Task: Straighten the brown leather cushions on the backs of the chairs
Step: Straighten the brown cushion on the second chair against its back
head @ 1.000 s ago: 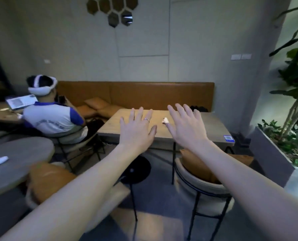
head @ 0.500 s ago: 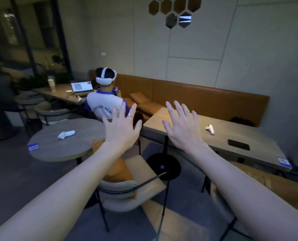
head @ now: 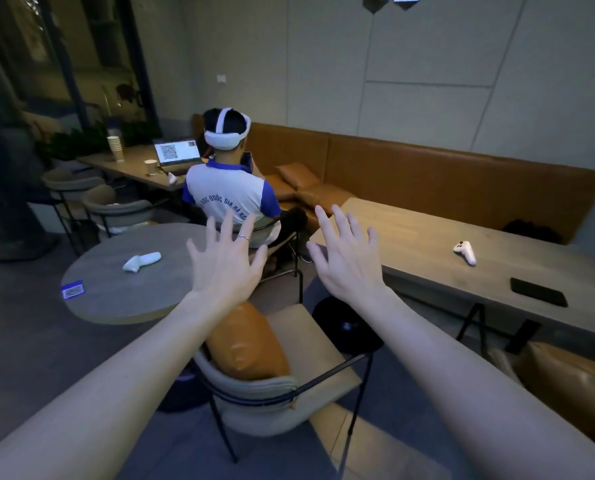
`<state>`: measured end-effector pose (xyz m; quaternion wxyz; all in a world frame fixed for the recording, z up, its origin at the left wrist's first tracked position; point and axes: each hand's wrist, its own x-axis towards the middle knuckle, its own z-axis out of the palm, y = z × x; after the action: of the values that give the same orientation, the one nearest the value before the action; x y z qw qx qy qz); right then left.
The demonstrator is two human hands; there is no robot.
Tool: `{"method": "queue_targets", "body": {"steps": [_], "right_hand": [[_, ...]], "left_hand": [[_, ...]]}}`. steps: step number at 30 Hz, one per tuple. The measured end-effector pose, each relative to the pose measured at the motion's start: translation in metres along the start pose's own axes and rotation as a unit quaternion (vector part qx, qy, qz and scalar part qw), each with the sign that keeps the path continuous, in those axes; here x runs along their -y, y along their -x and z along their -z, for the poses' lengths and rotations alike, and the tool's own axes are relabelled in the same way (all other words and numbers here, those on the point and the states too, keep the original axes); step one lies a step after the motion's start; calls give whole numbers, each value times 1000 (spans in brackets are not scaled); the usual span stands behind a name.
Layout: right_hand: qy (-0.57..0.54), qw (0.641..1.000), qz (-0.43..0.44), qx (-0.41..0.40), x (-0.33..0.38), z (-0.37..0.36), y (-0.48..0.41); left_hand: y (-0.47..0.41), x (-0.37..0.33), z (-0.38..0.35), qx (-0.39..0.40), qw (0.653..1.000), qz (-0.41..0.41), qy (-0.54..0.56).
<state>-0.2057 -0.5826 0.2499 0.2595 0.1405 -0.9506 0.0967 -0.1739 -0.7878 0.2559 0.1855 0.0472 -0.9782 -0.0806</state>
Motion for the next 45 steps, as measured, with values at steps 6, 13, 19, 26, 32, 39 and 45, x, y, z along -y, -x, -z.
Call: {"method": "queue_targets", "body": {"steps": [6, 13, 19, 26, 32, 39, 45], "right_hand": [[-30, 998, -17, 54, 7, -69, -31], [-50, 990, -61, 114, 42, -151, -32], [-95, 968, -164, 162, 91, -211, -21], [-213, 855, -423, 213, 128, -291, 15], [-218, 744, -579, 251, 124, -343, 54], [-227, 585, -743, 230, 106, -374, 106], [-314, 555, -742, 208, 105, -392, 124]], "left_hand": [[-49, 32, -49, 36, 998, 39, 19], [-77, 96, -103, 96, 993, 68, 26], [-85, 158, -146, 159, 985, 50, 31], [-92, 217, -224, 272, 951, 63, 130], [-92, 233, -297, 357, 881, 174, 258], [-106, 240, -349, 359, 815, 293, 348], [-111, 239, -366, 360, 810, 306, 349]]}}
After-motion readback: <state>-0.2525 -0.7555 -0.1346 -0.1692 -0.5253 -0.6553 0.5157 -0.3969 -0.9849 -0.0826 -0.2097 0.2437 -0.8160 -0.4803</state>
